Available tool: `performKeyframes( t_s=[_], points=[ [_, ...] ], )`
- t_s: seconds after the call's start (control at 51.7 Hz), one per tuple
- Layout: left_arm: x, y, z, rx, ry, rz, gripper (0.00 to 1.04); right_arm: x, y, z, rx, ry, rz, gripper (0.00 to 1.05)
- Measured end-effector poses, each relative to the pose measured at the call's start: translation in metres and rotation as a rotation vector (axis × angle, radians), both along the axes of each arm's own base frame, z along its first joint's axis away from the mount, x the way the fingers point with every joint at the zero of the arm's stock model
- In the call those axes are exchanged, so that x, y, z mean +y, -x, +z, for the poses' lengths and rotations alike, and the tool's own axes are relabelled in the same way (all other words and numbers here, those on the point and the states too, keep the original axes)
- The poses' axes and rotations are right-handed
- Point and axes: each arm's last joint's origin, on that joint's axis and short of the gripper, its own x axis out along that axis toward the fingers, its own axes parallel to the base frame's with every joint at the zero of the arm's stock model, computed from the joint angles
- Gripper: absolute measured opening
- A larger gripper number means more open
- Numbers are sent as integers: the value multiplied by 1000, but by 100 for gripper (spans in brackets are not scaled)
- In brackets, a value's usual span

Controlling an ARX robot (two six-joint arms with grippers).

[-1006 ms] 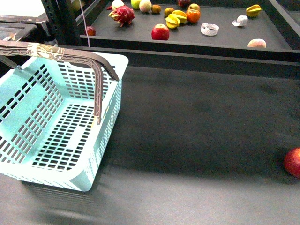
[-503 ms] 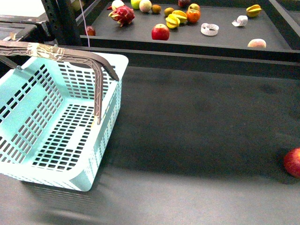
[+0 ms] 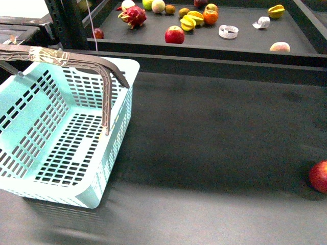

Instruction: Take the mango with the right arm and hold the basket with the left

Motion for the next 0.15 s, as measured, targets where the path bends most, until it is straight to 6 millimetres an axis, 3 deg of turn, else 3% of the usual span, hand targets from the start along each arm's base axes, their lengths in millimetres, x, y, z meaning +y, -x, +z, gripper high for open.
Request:
performKeyframes(
  t_s=[0.155],
  points=[
    [0, 3, 2, -26, 0, 0, 4, 0, 0, 0, 0, 0, 0, 96]
  ],
)
